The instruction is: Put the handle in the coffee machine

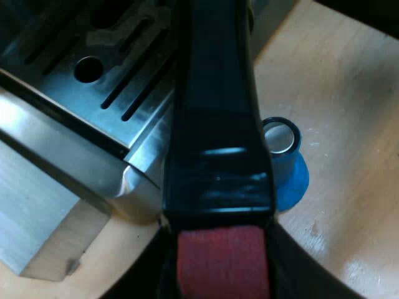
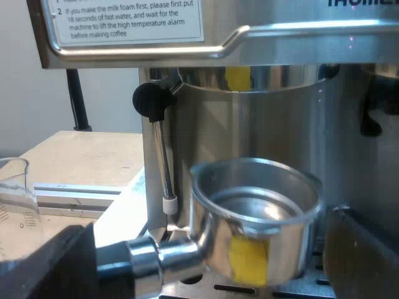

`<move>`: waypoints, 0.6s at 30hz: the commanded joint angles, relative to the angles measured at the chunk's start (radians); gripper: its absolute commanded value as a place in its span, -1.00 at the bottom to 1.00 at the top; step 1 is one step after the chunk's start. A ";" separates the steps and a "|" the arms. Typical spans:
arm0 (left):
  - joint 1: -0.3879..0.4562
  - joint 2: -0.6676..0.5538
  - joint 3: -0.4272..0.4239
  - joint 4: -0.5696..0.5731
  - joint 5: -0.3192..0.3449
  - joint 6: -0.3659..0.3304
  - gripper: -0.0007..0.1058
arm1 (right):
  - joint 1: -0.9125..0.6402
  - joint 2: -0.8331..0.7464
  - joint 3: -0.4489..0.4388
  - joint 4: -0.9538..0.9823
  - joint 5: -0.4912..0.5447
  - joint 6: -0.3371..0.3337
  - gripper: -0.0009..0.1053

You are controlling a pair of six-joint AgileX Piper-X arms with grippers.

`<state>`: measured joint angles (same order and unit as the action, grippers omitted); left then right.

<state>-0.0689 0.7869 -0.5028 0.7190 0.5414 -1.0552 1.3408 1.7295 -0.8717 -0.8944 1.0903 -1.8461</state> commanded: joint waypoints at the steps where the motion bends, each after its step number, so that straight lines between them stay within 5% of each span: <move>1: 0.016 0.026 -0.015 -0.028 0.078 0.017 -0.98 | 0.000 -0.004 -0.005 -0.005 0.006 -0.004 0.41; 8: 0.127 0.076 -0.054 0.043 0.171 0.157 -0.98 | 0.000 -0.004 -0.005 -0.005 0.006 -0.004 0.41; 18: 0.162 0.241 -0.168 0.122 0.230 0.282 -0.98 | 0.000 -0.004 -0.005 -0.005 0.006 -0.004 0.41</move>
<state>0.0926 1.0316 -0.6523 0.8460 0.7094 -0.7821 1.3408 1.7295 -0.8717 -0.8944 1.0903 -1.8461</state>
